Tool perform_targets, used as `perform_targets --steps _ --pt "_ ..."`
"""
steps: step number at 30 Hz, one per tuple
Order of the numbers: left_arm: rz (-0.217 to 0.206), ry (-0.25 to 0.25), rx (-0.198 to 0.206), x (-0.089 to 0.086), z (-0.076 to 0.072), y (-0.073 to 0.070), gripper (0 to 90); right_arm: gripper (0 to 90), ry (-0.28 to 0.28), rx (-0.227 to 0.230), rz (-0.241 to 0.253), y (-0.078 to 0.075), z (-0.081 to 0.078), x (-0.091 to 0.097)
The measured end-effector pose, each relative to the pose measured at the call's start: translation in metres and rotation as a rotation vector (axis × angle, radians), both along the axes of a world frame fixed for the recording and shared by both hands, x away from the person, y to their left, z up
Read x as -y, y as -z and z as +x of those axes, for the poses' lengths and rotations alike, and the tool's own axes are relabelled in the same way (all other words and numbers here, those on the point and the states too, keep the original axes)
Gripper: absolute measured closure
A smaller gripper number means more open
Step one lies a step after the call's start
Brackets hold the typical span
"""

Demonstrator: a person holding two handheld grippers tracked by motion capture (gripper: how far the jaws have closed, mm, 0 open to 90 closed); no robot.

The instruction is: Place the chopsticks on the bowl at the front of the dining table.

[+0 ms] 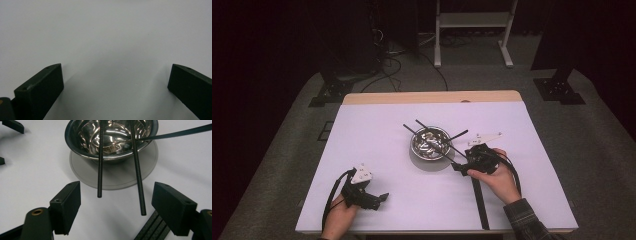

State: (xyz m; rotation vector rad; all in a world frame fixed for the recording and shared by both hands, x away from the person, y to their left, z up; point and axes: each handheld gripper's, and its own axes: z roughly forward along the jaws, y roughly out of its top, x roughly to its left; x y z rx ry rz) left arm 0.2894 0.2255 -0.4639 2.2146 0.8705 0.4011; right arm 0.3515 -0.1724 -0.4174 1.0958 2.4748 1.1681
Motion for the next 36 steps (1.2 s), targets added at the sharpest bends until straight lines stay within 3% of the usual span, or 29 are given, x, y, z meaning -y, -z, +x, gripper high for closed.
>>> perform_targets --steps 36 --pt "-0.002 -0.001 0.0 0.0 0.0 0.0 0.0 22.4 -0.18 -0.041 -0.034 0.004 -0.022 -0.048"
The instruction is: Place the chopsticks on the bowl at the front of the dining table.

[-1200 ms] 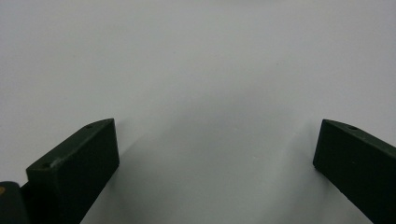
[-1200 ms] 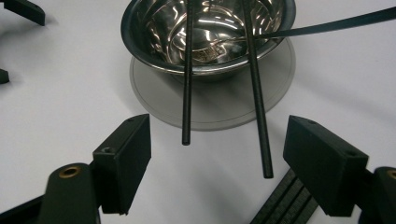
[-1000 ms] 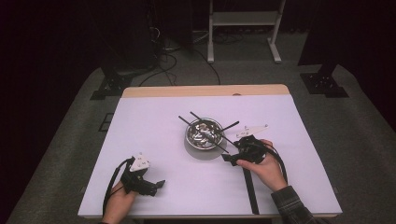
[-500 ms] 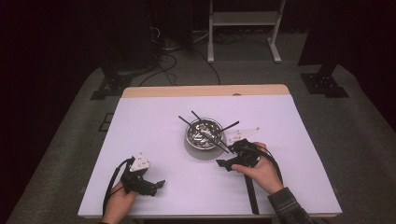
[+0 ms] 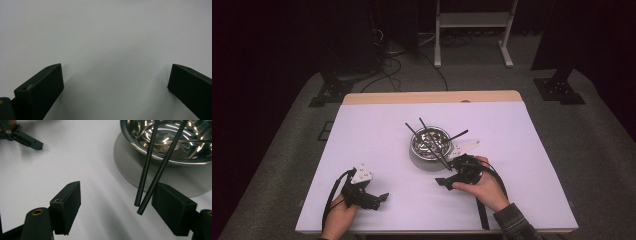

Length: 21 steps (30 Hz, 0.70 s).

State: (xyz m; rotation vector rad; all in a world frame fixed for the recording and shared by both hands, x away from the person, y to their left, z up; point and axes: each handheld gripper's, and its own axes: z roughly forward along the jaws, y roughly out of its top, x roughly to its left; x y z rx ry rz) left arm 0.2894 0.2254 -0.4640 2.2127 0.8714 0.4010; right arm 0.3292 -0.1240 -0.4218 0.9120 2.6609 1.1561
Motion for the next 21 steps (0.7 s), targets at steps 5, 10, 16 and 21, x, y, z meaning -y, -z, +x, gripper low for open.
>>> perform_targets --steps 5,10,16,21 --pt "0.002 0.001 0.0 0.0 0.0 0.0 0.0 22.4 -0.023 -0.007 0.006 0.001 -0.003 -0.008" --pt "0.002 0.001 0.0 0.0 0.0 0.0 0.0 22.4 -0.051 -0.01 0.007 0.002 -0.007 -0.017" --pt "0.002 0.001 0.0 0.0 0.0 0.0 0.0 22.4 -0.048 -0.006 0.011 0.0 -0.008 -0.018" --pt "-0.002 -0.001 0.0 0.0 0.0 0.0 0.0 22.8 -0.003 0.009 0.031 -0.008 -0.003 -0.008"
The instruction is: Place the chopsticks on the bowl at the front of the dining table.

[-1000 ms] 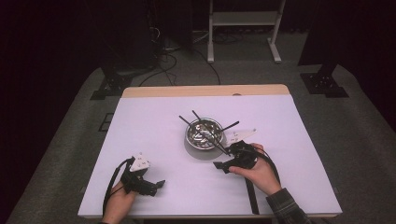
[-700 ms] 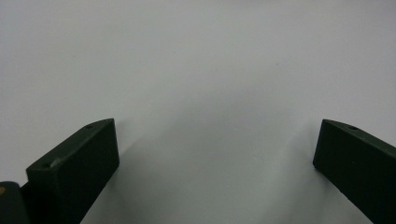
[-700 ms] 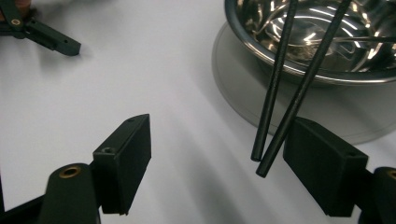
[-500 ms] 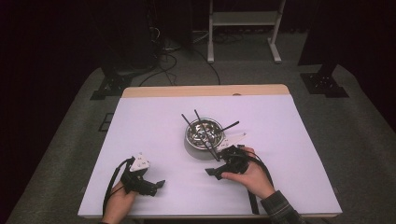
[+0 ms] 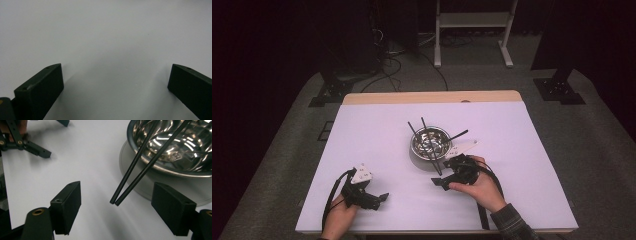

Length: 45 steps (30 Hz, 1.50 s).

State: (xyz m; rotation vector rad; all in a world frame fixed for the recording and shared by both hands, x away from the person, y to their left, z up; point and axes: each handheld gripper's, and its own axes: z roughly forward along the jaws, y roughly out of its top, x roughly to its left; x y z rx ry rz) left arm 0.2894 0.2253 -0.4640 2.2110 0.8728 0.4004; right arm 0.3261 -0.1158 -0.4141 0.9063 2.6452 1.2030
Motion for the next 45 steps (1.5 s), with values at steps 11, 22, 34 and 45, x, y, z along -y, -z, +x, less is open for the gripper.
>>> perform_targets --steps 11,22,34,45 --pt "0.001 0.0 0.001 0.0 0.0 0.0 0.0 21.6 0.061 0.034 0.053 -0.027 0.015 0.0" --pt "0.004 0.002 0.001 0.0 0.0 0.0 0.0 17.2 0.122 0.057 0.06 -0.043 0.046 -0.013" --pt "0.005 0.003 0.001 0.0 0.0 0.0 0.0 12.4 0.161 0.039 0.049 -0.047 0.08 -0.031" --pt "0.004 0.003 -0.001 0.0 0.0 0.0 0.0 12.4 0.182 0.023 0.028 -0.047 0.111 -0.046"
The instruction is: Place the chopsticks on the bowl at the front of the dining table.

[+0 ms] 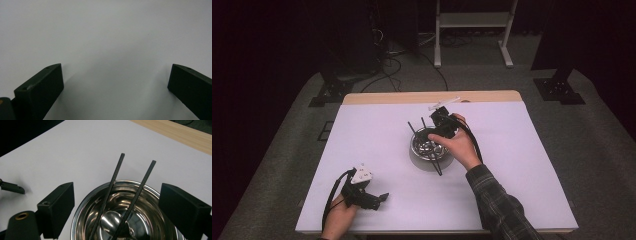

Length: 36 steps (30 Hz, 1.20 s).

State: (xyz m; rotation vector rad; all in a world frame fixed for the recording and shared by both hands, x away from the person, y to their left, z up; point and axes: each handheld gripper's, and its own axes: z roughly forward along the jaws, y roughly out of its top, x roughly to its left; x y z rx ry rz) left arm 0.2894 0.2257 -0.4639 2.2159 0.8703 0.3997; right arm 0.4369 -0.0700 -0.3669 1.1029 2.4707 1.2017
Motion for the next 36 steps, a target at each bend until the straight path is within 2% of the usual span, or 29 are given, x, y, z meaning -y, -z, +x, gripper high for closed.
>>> perform_targets --steps 13,17,28,36 --pt "-0.002 -0.001 0.003 0.0 0.0 0.0 0.0 12.5 0.043 -0.046 -0.02 0.01 0.039 -0.022" --pt "-0.003 -0.001 0.003 0.0 0.0 0.0 0.0 12.5 0.053 -0.051 -0.005 0.014 0.047 -0.027" --pt "-0.004 -0.002 0.002 0.0 0.0 0.0 0.0 12.5 0.082 -0.081 -0.059 0.032 0.064 -0.043" --pt "-0.002 -0.001 0.001 0.0 0.0 0.0 0.0 12.5 0.118 -0.088 -0.089 0.04 0.073 -0.04"
